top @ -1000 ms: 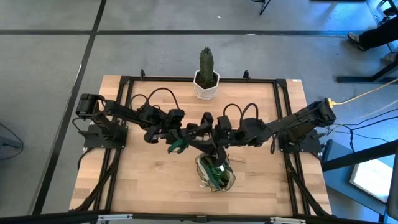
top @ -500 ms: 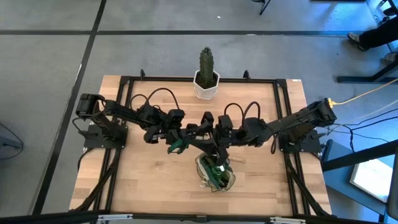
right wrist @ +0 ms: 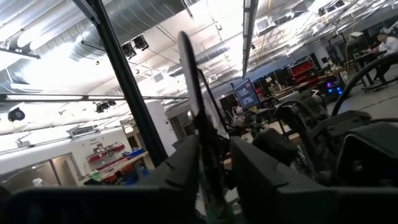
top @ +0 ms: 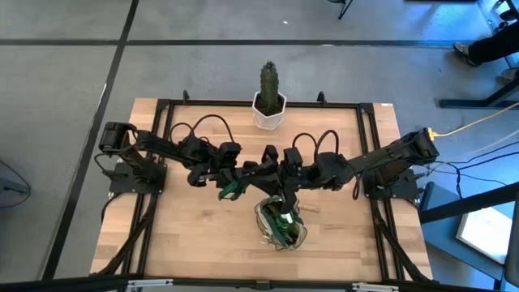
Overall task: Pick & Place Garden tools in Gardening bag
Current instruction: Put the shear scissors into the gardening bag
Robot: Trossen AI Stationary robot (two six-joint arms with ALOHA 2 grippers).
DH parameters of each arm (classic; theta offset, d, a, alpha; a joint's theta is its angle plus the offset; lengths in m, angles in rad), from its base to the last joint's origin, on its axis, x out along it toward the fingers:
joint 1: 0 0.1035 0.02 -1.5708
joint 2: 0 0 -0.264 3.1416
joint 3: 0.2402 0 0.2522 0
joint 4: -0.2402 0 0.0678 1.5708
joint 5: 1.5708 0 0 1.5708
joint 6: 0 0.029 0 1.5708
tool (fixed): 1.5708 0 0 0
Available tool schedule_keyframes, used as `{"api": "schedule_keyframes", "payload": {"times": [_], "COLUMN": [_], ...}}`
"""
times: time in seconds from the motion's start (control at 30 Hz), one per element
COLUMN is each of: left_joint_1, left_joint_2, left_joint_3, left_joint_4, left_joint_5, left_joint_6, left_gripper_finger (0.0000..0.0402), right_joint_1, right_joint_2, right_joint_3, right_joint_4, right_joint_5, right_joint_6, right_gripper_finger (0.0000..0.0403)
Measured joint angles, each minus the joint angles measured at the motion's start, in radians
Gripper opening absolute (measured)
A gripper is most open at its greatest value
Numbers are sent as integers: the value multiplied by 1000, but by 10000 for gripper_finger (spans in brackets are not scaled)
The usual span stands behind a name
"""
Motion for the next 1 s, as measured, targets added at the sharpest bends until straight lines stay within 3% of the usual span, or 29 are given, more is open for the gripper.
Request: {"api": "schedule_keyframes", "payload": {"times": [0.23,0.43,0.6,0.73,1.0], "left_joint_1": [5,44,104,180,257], "left_joint_2": [0,-1,-6,7,-3], "left_joint_3": [2,2,-9,-61,-184], "left_joint_4": [-21,-60,-174,-322,-339], "left_joint_5": [4,88,173,119,100], "left_joint_6": [-9,-72,-96,-53,11], "left_gripper_finger": [39,89,94,86,76], "right_joint_1": [-15,-13,-13,0,81], "right_joint_2": [0,0,-4,-46,-149], "right_joint_3": [-1,-1,-4,0,0], "right_joint_4": [-9,-12,-50,-110,-404], "right_joint_5": [-45,-38,-33,-48,-45], "right_joint_6": [34,40,61,105,18], "right_gripper_finger": [14,14,14,14,14]}}
